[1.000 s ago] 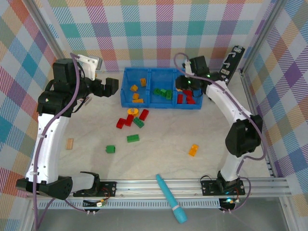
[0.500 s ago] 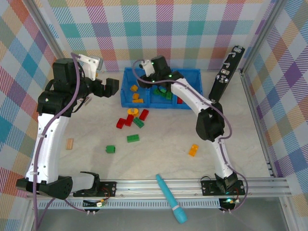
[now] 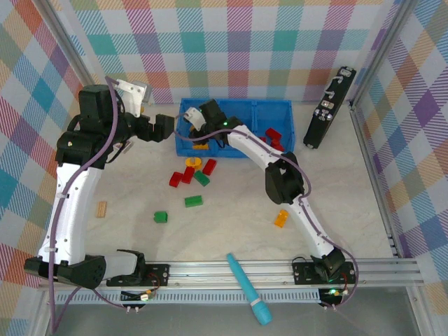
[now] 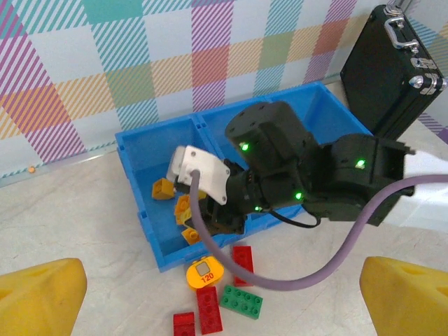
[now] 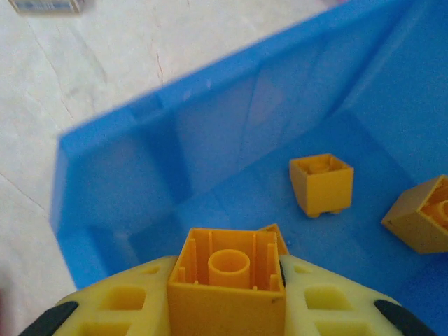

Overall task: Sort the legos into containers by color
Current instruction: Place the lego in the container, then pick up the lego from the bottom-right of the table.

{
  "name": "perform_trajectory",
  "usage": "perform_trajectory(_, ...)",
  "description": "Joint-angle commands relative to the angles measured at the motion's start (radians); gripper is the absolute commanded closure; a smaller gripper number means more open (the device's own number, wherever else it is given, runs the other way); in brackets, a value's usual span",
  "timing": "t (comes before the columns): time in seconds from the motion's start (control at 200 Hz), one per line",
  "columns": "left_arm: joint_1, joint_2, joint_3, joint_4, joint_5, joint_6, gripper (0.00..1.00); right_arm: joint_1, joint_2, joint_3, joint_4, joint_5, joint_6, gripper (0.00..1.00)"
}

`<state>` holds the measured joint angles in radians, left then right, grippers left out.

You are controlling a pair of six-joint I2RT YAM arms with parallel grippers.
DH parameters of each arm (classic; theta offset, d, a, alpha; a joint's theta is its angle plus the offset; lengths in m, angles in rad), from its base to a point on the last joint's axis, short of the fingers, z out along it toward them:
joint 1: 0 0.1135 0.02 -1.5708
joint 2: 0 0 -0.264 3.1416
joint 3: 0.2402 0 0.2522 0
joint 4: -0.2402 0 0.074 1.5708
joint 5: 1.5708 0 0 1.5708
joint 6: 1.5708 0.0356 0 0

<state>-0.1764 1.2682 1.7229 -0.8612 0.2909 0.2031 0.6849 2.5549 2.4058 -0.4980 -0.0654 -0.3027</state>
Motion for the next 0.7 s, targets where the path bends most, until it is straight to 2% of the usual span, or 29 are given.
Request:
perform_trajectory(0.0, -0.012, 0.0, 0.001, 0.014, 0.022, 0.012, 0.0, 0.011, 0.017, 0.056, -0.017, 0.037, -0.072, 0.67)
perform_trajectory(0.15, -0.012, 0.0, 0.003, 0.011, 0.018, 0.012, 0.0, 0.016, 0.037, 0.088, -0.034, 0.045, -0.087, 0.61)
perform_trajectory(0.43, -0.012, 0.003, 0.007, 0.01, 0.022, 0.012, 0.0, 0.018, 0.003, 0.086, -0.042, 0.033, -0.082, 0.44)
perform_trajectory(0.6, -0.012, -0.001, 0.039, -0.006, 0.022, 0.013, 0.0, 0.018, -0.041, 0.079, -0.056, 0.044, -0.067, 0.44)
perform_trajectory(0.695, -0.012, -0.006, 0.037, -0.005, 0.018, 0.012, 0.0, 0.017, -0.128, -0.004, -0.02, 0.082, -0.045, 0.43)
